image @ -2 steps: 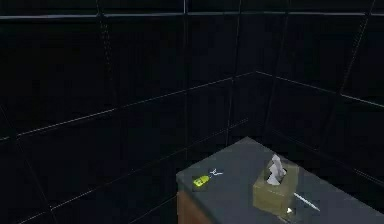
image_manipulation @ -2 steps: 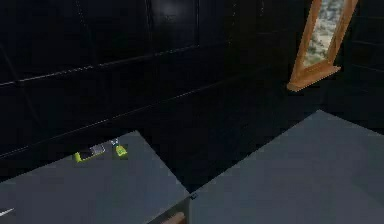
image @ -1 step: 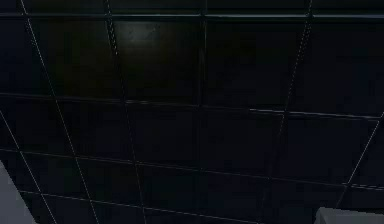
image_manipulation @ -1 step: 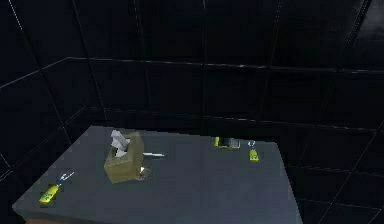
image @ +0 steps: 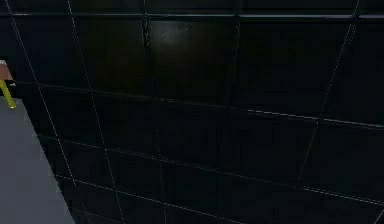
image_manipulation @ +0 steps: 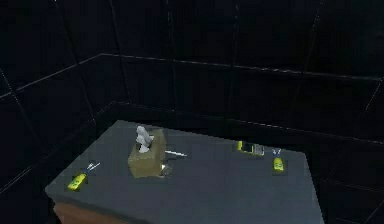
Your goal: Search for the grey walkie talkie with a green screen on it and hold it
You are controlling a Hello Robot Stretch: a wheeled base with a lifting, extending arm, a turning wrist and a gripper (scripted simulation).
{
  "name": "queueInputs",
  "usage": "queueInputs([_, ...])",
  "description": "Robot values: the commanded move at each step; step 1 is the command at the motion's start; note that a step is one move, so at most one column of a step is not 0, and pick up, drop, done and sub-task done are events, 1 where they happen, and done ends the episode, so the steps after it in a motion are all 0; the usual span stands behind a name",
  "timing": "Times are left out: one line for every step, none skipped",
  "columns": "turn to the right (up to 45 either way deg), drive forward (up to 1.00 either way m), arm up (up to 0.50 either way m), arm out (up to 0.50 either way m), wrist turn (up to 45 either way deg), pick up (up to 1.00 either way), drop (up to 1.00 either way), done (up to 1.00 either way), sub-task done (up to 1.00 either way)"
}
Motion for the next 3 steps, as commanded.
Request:
queueInputs([45.0,0.00,0.00,0.00,0.0,0.00,0.00,0.00,0.00])
queueInputs([45.0,0.00,0.00,0.00,0.0,0.00,0.00,0.00,0.00])
queueInputs([15.0,0.00,0.00,0.00,0.0,0.00,0.00,0.00,0.00])
